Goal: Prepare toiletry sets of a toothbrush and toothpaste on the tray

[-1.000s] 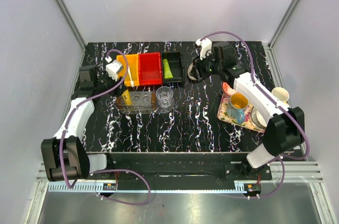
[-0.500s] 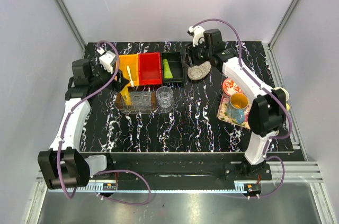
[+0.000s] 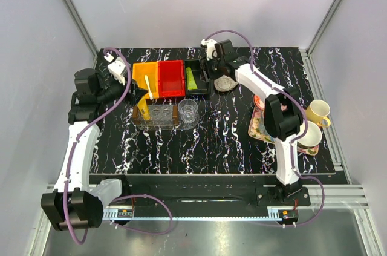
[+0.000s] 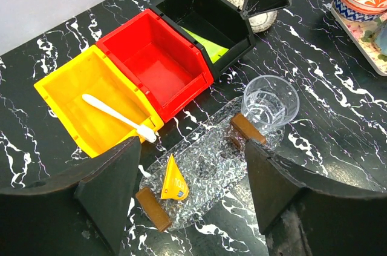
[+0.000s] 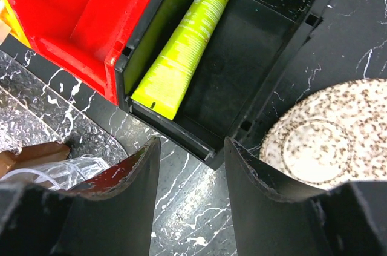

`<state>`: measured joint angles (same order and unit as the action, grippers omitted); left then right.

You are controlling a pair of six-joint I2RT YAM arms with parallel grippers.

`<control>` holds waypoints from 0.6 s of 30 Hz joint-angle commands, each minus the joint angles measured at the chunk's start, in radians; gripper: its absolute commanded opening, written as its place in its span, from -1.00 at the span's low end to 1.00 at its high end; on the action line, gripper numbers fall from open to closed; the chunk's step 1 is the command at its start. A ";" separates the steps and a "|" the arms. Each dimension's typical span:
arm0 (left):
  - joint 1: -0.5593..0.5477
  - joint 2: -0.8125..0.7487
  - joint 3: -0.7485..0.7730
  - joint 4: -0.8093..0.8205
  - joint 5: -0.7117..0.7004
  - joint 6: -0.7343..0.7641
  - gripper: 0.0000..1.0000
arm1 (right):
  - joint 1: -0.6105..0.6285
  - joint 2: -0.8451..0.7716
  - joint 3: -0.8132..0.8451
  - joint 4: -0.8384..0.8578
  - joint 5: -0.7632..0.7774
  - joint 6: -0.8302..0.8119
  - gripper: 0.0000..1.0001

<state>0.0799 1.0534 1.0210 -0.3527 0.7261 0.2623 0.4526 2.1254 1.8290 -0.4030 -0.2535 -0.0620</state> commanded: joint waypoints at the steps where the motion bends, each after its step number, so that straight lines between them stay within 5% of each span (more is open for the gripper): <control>1: -0.002 -0.021 0.004 0.001 0.025 0.009 0.48 | 0.029 0.014 0.084 0.029 0.013 0.004 0.04; 18: -0.002 -0.020 -0.021 -0.003 0.013 0.041 0.48 | 0.047 0.169 0.219 0.000 0.031 0.008 0.21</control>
<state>0.0799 1.0534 1.0103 -0.3695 0.7261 0.2844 0.4900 2.2658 1.9705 -0.3985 -0.2443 -0.0608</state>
